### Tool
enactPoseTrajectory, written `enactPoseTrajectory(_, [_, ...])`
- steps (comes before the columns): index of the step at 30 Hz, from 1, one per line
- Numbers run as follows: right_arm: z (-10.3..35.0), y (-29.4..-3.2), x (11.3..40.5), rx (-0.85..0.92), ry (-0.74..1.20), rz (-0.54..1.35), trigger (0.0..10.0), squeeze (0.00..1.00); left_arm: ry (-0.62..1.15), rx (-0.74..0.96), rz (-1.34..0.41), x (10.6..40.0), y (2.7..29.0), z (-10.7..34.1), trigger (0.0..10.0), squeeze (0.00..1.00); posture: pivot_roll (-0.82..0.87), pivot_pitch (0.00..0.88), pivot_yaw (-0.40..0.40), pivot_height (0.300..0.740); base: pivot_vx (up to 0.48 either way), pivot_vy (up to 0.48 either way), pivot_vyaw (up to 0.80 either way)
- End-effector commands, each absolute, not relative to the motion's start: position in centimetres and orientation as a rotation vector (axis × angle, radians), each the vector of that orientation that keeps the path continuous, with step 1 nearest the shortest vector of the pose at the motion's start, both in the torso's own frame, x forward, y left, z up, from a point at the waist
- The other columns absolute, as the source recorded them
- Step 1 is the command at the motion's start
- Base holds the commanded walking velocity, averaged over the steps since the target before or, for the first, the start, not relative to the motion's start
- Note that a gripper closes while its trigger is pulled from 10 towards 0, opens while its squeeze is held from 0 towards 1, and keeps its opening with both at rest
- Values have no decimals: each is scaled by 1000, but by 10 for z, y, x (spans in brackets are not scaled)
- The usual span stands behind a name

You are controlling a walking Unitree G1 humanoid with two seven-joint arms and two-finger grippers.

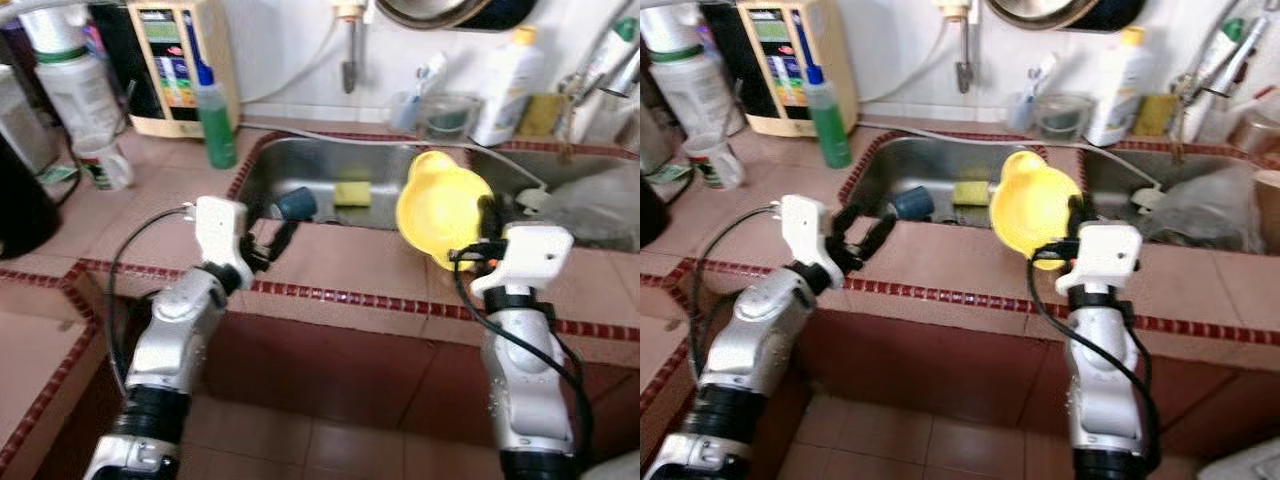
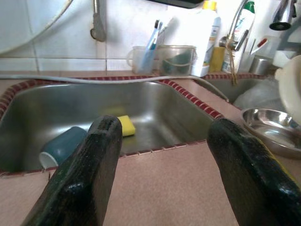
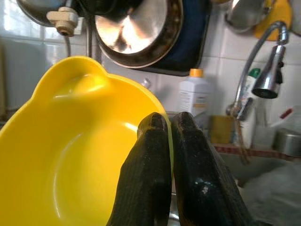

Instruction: Kitchen organization

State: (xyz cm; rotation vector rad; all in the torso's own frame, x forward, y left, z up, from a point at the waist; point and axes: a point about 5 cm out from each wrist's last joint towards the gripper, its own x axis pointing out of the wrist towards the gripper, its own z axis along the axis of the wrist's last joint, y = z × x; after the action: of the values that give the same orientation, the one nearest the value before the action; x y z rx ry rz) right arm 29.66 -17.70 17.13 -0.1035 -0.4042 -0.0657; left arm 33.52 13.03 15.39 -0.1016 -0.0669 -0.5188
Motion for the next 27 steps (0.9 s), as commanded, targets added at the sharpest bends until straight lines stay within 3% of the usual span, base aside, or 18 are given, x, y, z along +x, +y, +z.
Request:
enactPoseTrajectory(1, [177,-173,298,-93,-421,-52,10000,0,-75,-81,-500,335,136,157,10000,0,-101,0,29,740,0,0,-788])
enactPoseTrajectory(4, [178,-172,298,-94,-425,-46,10000,0,-79,-78,-500,334,136,157,10000,0,-97,0,24,740,0,0,-788])
enactPoseTrajectory(24, [188,-170,299,-97,-464,-2,10000,0,-84,-96,-504,333,137,158,10000,0,-100,0,19,740,0,0,0])
enactPoseTrajectory(27, [187,-168,298,-95,-464,5,10000,0,-90,-99,-515,332,135,159,10000,0,-100,0,20,740,303,0,0])
